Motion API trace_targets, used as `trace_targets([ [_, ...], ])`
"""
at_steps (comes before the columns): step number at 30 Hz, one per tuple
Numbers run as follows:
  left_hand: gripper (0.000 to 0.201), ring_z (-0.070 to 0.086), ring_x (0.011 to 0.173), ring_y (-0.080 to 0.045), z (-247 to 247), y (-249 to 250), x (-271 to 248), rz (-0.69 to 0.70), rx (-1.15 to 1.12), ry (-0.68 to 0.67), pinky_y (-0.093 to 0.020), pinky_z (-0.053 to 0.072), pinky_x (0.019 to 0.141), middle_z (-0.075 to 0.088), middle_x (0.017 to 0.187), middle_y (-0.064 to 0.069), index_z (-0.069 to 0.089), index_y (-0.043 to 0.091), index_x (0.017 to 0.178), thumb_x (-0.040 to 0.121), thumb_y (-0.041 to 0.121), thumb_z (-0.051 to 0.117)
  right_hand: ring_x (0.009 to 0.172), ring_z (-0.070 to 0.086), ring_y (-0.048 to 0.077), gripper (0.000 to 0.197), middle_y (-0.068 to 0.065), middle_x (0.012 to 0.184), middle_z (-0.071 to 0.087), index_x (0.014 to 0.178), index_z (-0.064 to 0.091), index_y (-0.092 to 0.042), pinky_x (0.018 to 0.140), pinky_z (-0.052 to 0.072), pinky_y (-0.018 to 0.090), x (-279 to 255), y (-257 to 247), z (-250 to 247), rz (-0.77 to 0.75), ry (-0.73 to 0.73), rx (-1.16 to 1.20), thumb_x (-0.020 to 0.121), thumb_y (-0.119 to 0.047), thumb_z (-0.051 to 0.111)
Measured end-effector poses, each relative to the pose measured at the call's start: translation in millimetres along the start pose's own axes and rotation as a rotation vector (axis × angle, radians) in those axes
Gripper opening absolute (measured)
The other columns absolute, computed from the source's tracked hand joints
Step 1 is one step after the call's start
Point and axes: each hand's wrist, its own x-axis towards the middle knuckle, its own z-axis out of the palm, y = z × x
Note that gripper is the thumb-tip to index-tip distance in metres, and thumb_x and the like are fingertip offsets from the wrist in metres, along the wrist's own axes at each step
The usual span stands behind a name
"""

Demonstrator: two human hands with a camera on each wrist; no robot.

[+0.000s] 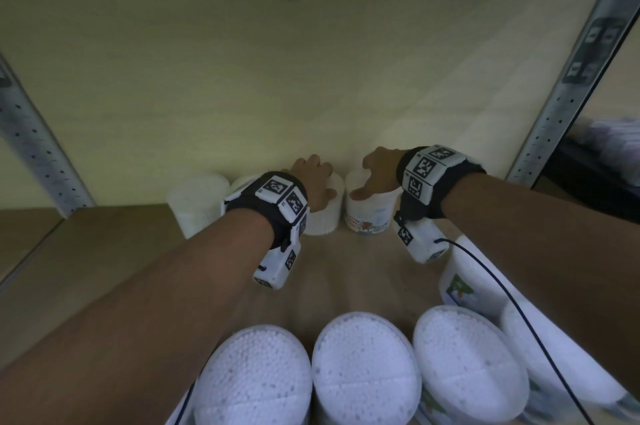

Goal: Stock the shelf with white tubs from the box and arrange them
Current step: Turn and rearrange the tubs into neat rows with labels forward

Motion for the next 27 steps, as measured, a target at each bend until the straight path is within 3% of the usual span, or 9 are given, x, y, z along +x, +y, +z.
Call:
trace_targets([
  [4, 0.048, 0.034, 0.132, -0.032, 0, -1, 1, 0.0, -0.001, -0.004, -0.044, 0.037, 0.102, 0.032, 0.143, -0.012, 0.037, 0.011, 0.14, 0.098, 0.035, 0.044, 0.14, 0.032, 0.028, 0.086, 0.006, 0.155, 0.024, 0.15, 0.025, -0.015, 0.114, 0.034, 0.041, 2, 2, -3, -0.041, -0.093, -0.044, 0.084, -0.055, 0.062],
  [9, 0.048, 0.036, 0.13, -0.031, 1, -1, 0, 0.0, 0.005, 0.021, -0.044, 0.038, 0.1, 0.034, 0.141, -0.011, 0.039, 0.012, 0.138, 0.098, 0.036, 0.045, 0.142, 0.031, 0.027, 0.085, 0.005, 0.156, 0.024, 0.151, 0.024, -0.017, 0.115, 0.032, 0.04, 0, 3, -6, -0.102, -0.101, -0.04, 0.083, -0.039, 0.07],
  [10, 0.047, 0.037, 0.13, -0.031, 1, -1, 0, 0.0, 0.007, 0.025, -0.044, 0.038, 0.1, 0.035, 0.141, -0.011, 0.039, 0.012, 0.138, 0.098, 0.036, 0.045, 0.142, 0.031, 0.027, 0.089, 0.005, 0.156, 0.025, 0.151, 0.026, -0.016, 0.115, 0.032, 0.04, -1, 1, -6, -0.109, -0.112, -0.036, 0.079, -0.038, 0.074],
  [13, 0.048, 0.036, 0.13, -0.032, 0, -2, 1, -0.003, -0.003, 0.008, -0.044, 0.038, 0.101, 0.034, 0.141, -0.011, 0.039, 0.012, 0.138, 0.097, 0.037, 0.046, 0.141, 0.033, 0.027, 0.12, 0.01, 0.154, 0.031, 0.148, 0.032, -0.009, 0.114, 0.033, 0.033, -4, 2, -7, -0.149, -0.175, -0.03, 0.051, -0.049, 0.089],
  [16, 0.05, 0.036, 0.131, -0.032, -2, -3, 2, -0.007, -0.029, -0.011, -0.044, 0.037, 0.104, 0.034, 0.142, -0.011, 0.039, 0.013, 0.139, 0.097, 0.038, 0.047, 0.134, 0.045, 0.024, 0.085, 0.005, 0.147, 0.043, 0.144, 0.038, -0.02, 0.107, 0.04, 0.033, -2, 8, -6, -0.133, -0.052, -0.041, 0.072, -0.028, 0.082],
  [17, 0.051, 0.036, 0.131, -0.032, -3, -4, 2, -0.007, -0.039, -0.017, -0.045, 0.037, 0.105, 0.034, 0.142, -0.011, 0.039, 0.013, 0.139, 0.096, 0.038, 0.048, 0.132, 0.047, 0.024, 0.081, 0.004, 0.145, 0.045, 0.143, 0.039, -0.023, 0.105, 0.041, 0.033, -2, 11, -5, -0.158, -0.029, -0.043, 0.073, -0.026, 0.081],
  [23, 0.069, 0.03, 0.137, -0.031, -7, -13, 7, -0.089, -0.062, 0.013, -0.044, 0.032, 0.109, 0.033, 0.148, -0.009, 0.035, 0.015, 0.145, 0.091, 0.057, 0.047, 0.132, 0.047, 0.024, 0.083, 0.003, 0.144, 0.045, 0.142, 0.04, -0.023, 0.107, 0.043, 0.036, -2, 9, -5, -0.2, -0.043, -0.023, 0.071, -0.026, 0.082],
  [27, 0.084, 0.031, 0.135, -0.031, -5, -10, 8, -0.127, -0.052, 0.01, -0.042, 0.031, 0.107, 0.034, 0.146, -0.01, 0.037, 0.012, 0.143, 0.083, 0.069, 0.048, 0.141, 0.034, 0.027, 0.085, 0.006, 0.154, 0.027, 0.149, 0.028, -0.017, 0.113, 0.034, 0.044, 0, 6, -4, -0.225, -0.09, -0.088, 0.079, -0.028, 0.076],
])
